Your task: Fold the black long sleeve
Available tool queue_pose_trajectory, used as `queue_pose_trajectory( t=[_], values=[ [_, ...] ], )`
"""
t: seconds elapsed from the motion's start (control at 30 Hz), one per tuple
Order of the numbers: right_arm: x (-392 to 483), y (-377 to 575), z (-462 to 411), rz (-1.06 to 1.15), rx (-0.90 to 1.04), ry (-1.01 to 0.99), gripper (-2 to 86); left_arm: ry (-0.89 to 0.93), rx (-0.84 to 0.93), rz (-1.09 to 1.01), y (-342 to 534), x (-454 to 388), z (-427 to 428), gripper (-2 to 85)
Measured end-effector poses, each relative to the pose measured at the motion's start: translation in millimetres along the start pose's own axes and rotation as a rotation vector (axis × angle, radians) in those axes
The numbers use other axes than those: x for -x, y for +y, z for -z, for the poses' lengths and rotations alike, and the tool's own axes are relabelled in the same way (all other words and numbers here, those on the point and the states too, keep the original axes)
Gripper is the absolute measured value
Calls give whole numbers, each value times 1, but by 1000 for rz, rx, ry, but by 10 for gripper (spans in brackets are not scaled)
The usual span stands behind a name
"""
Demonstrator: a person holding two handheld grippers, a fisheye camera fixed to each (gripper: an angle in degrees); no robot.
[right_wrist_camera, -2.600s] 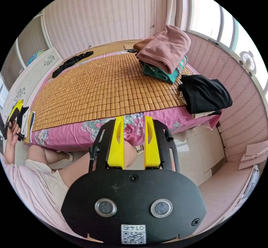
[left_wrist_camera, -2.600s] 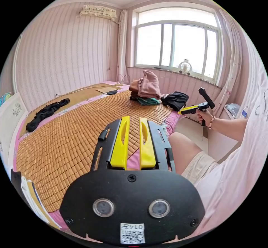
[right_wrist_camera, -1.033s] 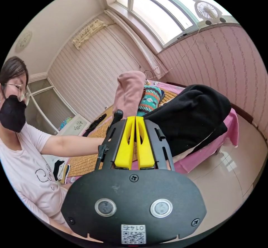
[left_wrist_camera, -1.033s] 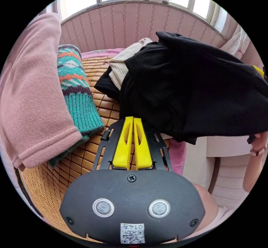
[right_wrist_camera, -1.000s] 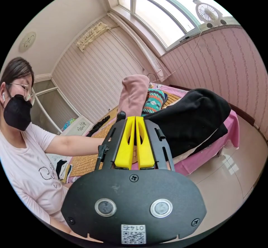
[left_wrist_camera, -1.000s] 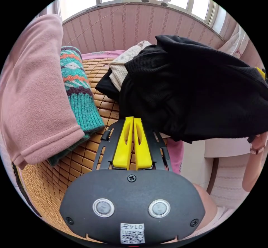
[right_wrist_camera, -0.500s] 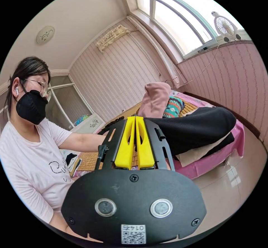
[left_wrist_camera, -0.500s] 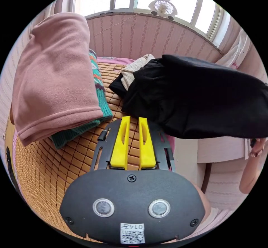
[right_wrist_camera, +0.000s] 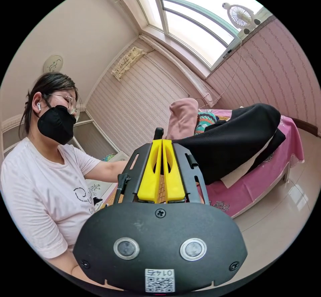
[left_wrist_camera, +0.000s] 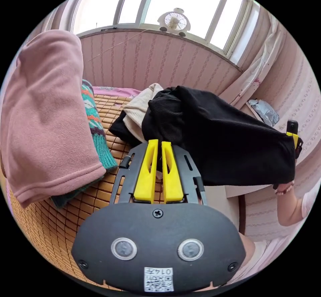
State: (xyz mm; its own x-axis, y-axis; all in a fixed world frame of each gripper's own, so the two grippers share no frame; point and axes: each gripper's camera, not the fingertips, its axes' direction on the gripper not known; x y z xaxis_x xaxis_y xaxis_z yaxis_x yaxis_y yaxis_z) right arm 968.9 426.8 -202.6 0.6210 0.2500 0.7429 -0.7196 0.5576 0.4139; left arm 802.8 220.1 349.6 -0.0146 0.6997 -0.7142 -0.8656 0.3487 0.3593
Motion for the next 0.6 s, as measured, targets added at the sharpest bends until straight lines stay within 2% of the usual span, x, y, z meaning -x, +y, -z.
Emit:
queue_pose_trajectory(
  t=[0.2,0.33,0.43,0.53,0.6],
  values=[
    [72,-17,30,182,-116,-69,-4,-32,-223,-33,60,-60,130,-10],
    [112,-12,22,218,-67,-91,-3,-42,-231,43,130,-69,200,-10],
    [132,8,-1,208,15,-121,-4,-32,-222,143,215,-73,262,-10],
    [142,26,-40,177,116,-202,-4,-113,-276,230,314,-84,345,-10],
    [143,32,-79,151,181,-284,-4,-231,-324,351,389,-86,416,-10]
  ],
)
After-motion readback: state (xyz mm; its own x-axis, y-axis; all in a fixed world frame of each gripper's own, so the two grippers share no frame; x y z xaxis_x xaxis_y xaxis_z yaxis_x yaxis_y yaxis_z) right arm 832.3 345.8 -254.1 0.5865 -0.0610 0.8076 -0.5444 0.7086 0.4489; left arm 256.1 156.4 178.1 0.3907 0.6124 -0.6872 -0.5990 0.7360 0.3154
